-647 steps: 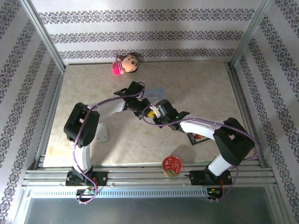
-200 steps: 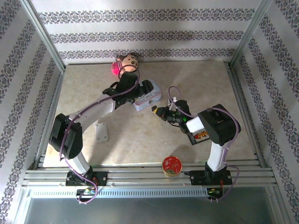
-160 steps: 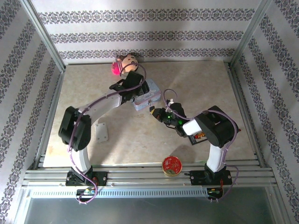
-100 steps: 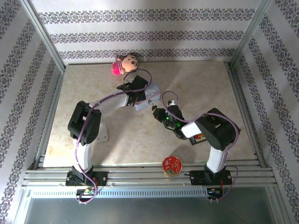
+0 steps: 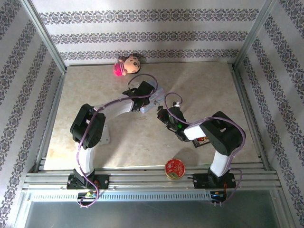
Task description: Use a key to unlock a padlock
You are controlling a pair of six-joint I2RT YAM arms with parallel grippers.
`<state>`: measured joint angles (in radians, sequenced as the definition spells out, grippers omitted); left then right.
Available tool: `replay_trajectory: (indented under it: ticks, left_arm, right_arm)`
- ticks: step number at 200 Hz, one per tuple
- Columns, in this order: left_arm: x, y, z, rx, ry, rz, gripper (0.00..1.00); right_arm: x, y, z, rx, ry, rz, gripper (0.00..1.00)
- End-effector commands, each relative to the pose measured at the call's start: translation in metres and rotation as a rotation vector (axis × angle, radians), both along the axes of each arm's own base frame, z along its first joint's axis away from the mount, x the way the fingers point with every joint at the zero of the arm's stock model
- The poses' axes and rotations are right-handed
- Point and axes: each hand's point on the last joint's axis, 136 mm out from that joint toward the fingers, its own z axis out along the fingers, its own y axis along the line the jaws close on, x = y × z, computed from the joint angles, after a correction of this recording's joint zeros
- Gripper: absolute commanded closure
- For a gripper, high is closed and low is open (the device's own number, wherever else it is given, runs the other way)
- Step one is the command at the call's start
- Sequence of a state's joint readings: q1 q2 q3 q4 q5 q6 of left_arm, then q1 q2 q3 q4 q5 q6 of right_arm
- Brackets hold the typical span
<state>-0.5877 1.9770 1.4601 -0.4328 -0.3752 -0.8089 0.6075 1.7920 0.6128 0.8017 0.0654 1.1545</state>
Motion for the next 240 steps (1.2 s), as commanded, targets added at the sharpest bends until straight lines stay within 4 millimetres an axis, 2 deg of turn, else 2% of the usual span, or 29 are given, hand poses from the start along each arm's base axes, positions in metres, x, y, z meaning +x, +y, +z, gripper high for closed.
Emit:
replay_trajectory:
  ticks: [1, 16, 57, 119, 156, 171, 182, 195, 213, 223, 240]
  left_arm:
    - [-0.020, -0.010, -0.020, -0.003, 0.061, -0.020, 0.29]
    - [-0.023, -0.015, -0.024, -0.015, 0.071, -0.027, 0.34]
    - [-0.029, -0.024, -0.031, -0.058, 0.081, -0.040, 0.37]
    - [-0.035, -0.042, -0.034, -0.121, 0.093, -0.079, 0.41]
    - [-0.037, -0.042, -0.034, -0.120, 0.093, -0.094, 0.42]
    - [-0.038, -0.037, -0.033, -0.108, 0.092, -0.089, 0.42]
    - [-0.036, -0.029, -0.031, -0.090, 0.084, -0.080, 0.43]
    - [-0.028, -0.015, -0.025, -0.078, 0.064, -0.064, 0.49]
    - [-0.006, -0.002, -0.012, -0.100, 0.005, -0.077, 0.52]
    - [0.006, 0.003, -0.003, -0.113, -0.021, -0.097, 0.53]
    - [0.024, 0.010, 0.008, -0.115, -0.049, -0.131, 0.55]
  right_arm:
    - [0.018, -0.009, 0.023, 0.035, -0.067, -0.114, 1.00]
    - [0.022, -0.011, 0.026, 0.045, -0.077, -0.143, 1.00]
    - [0.030, -0.016, 0.030, 0.072, -0.092, -0.203, 1.00]
    - [0.046, -0.004, 0.032, 0.112, -0.102, -0.222, 1.00]
    - [0.052, -0.004, 0.036, 0.105, -0.120, -0.241, 1.00]
    - [0.054, -0.011, 0.036, 0.082, -0.126, -0.254, 1.00]
    - [0.051, -0.020, 0.036, 0.064, -0.121, -0.260, 1.00]
    - [0.044, -0.031, 0.037, 0.036, -0.117, -0.256, 1.00]
    - [0.027, -0.049, 0.036, -0.036, -0.092, -0.242, 1.00]
    - [0.012, -0.061, 0.028, -0.080, -0.051, -0.229, 1.00]
    - [-0.008, -0.079, 0.025, -0.134, -0.004, -0.199, 1.00]
